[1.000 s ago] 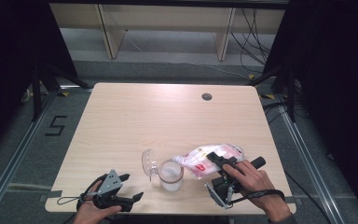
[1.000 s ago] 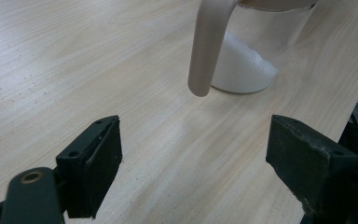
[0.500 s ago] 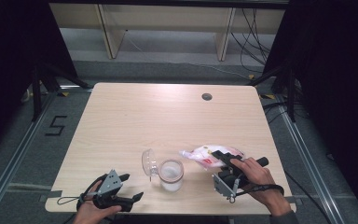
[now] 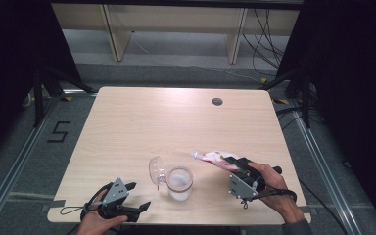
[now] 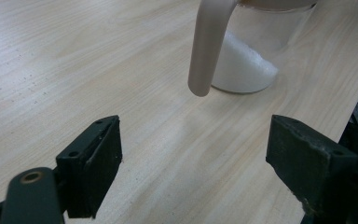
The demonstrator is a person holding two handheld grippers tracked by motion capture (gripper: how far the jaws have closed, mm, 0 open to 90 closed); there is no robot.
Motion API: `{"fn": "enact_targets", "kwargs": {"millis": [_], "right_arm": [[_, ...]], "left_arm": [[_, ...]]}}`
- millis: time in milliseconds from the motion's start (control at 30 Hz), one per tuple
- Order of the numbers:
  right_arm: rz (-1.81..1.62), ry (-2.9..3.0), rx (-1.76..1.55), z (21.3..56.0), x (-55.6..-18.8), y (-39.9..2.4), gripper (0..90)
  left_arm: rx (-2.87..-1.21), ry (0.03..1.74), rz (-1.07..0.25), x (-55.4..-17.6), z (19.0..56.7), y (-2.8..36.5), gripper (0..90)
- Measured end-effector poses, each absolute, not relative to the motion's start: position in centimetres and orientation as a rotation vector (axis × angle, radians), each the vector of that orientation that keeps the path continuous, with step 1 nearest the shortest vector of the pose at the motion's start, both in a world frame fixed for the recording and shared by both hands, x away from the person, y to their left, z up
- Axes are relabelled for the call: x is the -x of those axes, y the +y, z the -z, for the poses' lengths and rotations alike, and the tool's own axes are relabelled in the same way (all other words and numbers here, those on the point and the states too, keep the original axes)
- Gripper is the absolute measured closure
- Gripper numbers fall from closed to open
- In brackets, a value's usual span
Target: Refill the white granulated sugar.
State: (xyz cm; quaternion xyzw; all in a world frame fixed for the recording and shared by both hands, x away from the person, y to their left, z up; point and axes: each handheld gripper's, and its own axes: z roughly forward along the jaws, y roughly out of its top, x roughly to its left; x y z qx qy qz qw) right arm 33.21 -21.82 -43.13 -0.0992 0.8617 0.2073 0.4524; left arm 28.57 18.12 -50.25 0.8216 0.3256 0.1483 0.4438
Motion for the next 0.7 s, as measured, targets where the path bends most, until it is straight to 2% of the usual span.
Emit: {"fn": "enact_targets", "kwargs": {"millis": [67, 300, 700], "right_arm": [[-0.509, 2.104, 0.31, 43.0, -33.7, -21.8, 73.7], [-0.646, 2.15, 0.159, 44.5, -34.4, -22.1, 74.1], [-0.786, 2.169, -0.04, 45.0, -34.9, -23.6, 74.3]], "left_arm": [[-2.035, 0.807, -0.369, -28.6, 50.3, 18.1, 17.9], [-2.001, 0.819, -0.353, -28.5, 50.3, 17.9, 17.9], [-2.009, 0.818, -0.358, -28.5, 50.2, 18.0, 17.9]]}}
